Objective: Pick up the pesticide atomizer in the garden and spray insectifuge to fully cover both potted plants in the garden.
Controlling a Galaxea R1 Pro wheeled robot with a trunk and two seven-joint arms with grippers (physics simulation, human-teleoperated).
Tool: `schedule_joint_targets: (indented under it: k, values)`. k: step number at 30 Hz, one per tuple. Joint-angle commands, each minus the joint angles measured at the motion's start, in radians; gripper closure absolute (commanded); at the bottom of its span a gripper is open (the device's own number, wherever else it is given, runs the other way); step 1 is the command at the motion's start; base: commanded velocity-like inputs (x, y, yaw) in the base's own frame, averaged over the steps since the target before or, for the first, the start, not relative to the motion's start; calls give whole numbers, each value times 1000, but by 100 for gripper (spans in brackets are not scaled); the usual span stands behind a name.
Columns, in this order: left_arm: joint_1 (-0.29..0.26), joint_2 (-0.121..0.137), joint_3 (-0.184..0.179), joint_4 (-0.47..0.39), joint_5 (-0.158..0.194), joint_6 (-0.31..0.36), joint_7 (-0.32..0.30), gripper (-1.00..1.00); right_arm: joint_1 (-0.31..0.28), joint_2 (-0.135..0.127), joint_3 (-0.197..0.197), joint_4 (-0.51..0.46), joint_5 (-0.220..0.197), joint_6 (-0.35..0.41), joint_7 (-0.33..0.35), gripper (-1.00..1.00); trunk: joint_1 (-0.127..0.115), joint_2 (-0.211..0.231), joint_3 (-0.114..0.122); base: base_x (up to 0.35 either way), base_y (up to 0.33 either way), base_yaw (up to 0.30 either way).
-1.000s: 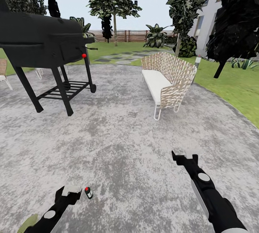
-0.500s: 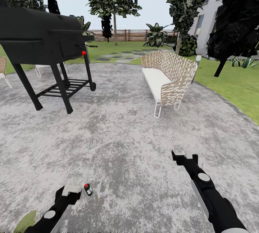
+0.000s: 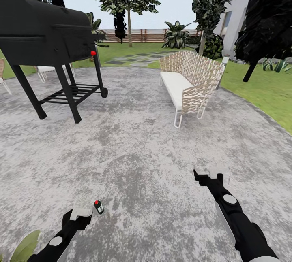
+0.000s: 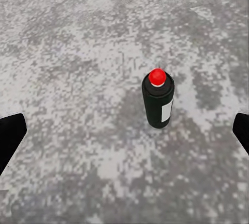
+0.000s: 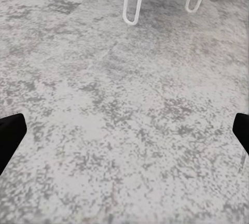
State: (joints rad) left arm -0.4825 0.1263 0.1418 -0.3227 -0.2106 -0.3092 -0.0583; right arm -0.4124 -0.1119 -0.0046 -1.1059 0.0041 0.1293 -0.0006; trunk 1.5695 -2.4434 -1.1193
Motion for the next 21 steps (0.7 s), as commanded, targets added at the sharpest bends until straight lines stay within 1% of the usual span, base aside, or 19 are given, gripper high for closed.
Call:
schedule_joint_targets:
  k: [1, 8, 14, 21]
  values:
    - [-1, -1, 8, 1, -7, -4, -6, -100, 0, 0, 0, -2, 1, 6, 1, -100, 4, -8, -6, 0, 0, 0]
    - [-1, -1, 8, 1, -7, -4, -6, -100, 0, 0, 0, -2, 1, 6, 1, -100, 31, -57, -39, 0, 0, 0]
    - [-1, -1, 7, 1, -7, -4, -6, -100, 0, 0, 0, -2, 1, 6, -1, -100, 33, -58, -71, 0, 0, 0]
    - [-1, -2, 7, 1, -8, -4, -6, -100, 0, 0, 1, -2, 2, 6, -1, -100, 36, -60, -100, 0, 0, 0]
